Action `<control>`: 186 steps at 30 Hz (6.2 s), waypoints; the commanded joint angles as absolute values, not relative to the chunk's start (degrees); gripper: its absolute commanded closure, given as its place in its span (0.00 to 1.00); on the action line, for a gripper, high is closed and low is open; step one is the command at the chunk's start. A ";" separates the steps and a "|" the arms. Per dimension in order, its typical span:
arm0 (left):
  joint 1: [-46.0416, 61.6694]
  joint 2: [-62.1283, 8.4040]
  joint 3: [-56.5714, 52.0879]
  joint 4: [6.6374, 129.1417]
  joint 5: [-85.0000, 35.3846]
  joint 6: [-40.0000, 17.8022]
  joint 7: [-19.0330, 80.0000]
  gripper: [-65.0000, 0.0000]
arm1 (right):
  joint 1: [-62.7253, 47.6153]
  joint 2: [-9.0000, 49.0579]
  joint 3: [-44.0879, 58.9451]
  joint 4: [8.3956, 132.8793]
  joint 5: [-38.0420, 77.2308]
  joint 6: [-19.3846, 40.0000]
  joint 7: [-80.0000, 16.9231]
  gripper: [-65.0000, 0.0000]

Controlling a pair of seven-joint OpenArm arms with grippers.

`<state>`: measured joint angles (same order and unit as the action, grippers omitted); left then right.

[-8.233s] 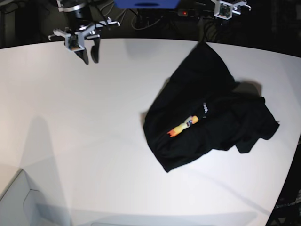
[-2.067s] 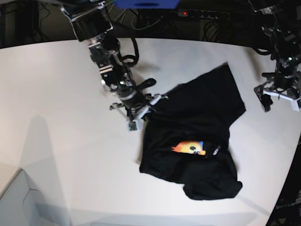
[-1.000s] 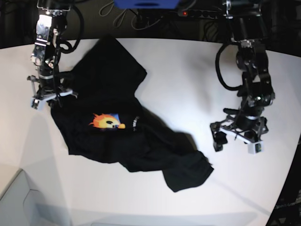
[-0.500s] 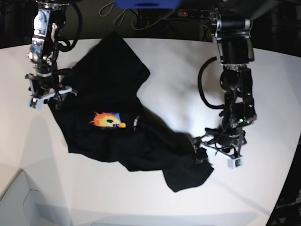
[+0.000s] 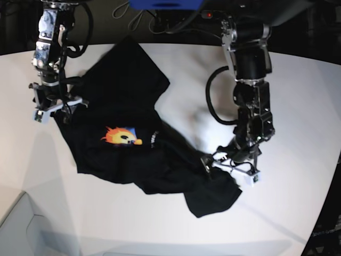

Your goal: Layout the t-shirt on the table in an organized manner, then fold the t-shirt properly

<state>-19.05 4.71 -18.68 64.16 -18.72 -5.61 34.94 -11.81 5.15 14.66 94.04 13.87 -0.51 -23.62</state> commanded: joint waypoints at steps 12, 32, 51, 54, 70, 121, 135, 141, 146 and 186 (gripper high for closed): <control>-20.35 3.65 -18.24 64.92 -34.86 -6.02 33.98 0.00 | -11.21 4.79 14.73 94.90 13.93 -0.57 -22.29 0.44; -20.70 3.74 -18.24 59.30 -43.91 -6.11 33.98 0.00 | -11.03 4.18 14.73 94.90 13.93 -0.48 -22.46 0.44; -21.76 4.09 -18.68 59.91 -45.67 -6.02 33.98 0.08 | -10.86 4.53 14.81 93.49 13.85 -0.48 -22.11 0.44; -22.02 4.09 -18.68 60.00 -45.67 -6.02 33.98 0.12 | -10.68 4.53 14.81 92.97 13.85 -0.48 -22.11 0.44; -21.93 4.09 -18.24 65.36 -47.16 -6.02 30.90 0.67 | -10.59 5.67 14.73 92.97 13.85 -0.48 -22.11 0.44; -46.73 -6.90 11.38 24.66 -40.31 -5.49 -0.04 0.37 | -10.59 6.46 14.73 94.02 14.02 -0.48 -22.02 0.44; -37.67 -8.48 10.59 24.48 -39.78 -5.67 -0.57 0.37 | -9.89 5.41 14.73 93.76 13.93 -0.40 -22.02 0.44; -37.85 -7.87 10.95 24.04 -39.69 -5.76 -0.57 0.37 | -9.89 5.32 14.73 93.76 13.93 -0.40 -22.02 0.44; -37.93 -6.20 11.12 23.96 -39.60 -5.76 -0.48 0.37 | -9.80 5.32 14.73 93.76 14.02 -0.40 -22.02 0.44; -1.01 -21.67 -25.01 84.44 -39.25 -5.67 37.05 1.00 | -5.41 5.32 14.64 85.14 14.02 -0.40 -22.02 0.44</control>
